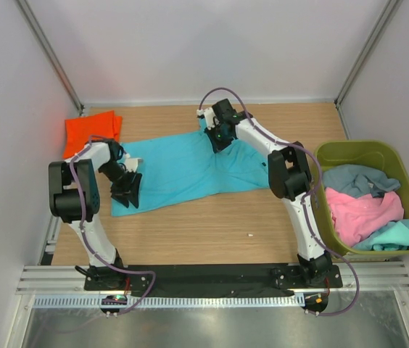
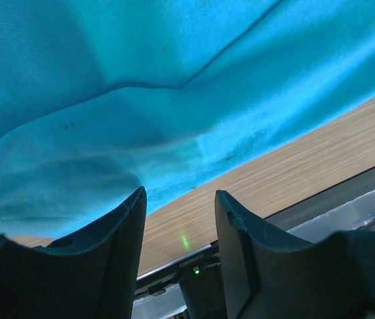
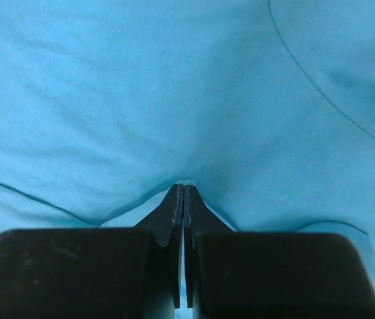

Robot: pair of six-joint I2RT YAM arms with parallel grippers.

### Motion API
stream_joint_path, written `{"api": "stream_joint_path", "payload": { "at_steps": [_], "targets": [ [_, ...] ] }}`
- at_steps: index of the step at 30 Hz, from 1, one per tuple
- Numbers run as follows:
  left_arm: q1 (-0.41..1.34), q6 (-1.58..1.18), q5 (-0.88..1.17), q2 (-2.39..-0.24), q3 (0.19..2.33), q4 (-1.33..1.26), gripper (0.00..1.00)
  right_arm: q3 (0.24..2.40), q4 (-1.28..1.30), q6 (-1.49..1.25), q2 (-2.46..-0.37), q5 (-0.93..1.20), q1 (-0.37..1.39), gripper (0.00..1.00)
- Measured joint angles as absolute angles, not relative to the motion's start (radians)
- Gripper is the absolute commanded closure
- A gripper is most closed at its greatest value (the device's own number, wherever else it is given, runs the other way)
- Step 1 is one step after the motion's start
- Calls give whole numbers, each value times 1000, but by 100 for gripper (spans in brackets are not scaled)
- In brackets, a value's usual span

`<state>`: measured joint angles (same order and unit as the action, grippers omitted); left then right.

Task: Fold and stack the t-shirts
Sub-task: Fold the tshirt

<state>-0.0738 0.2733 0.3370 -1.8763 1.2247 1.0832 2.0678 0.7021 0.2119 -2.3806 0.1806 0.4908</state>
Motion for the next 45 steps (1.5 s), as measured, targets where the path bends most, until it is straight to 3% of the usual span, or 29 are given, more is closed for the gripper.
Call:
{"api": "stream_joint_path", "payload": {
  "at_steps": [12,17,29,32,34,35,36,38,45],
  "targets": [
    [-74,273,330,-1901,1219,1068,53,2078,703,219,-2381,177,509,90],
    [-74,273,328,-1901,1219,1066,53,2080,703,229,-2381,166,512,99],
    [-84,272,271,-1882,1188,1047,55,2119,688,235,-2384,152,524,98],
    [-102,271,242,-1876,1187,1043,55,2119,685,237,-2384,161,531,91],
    [-115,269,226,-1873,1187,1037,55,2119,685,240,-2386,172,536,76],
    [-121,268,217,-1871,1187,1032,56,2119,685,245,-2387,176,539,63],
    [-126,269,208,-1868,1187,1027,55,2119,685,245,-2388,178,542,59],
    [-136,269,187,-1861,1187,1012,55,2119,684,252,-2389,174,547,54],
    [-151,269,161,-1851,1195,980,54,2117,658,234,-2389,129,535,53]
  ]
}}
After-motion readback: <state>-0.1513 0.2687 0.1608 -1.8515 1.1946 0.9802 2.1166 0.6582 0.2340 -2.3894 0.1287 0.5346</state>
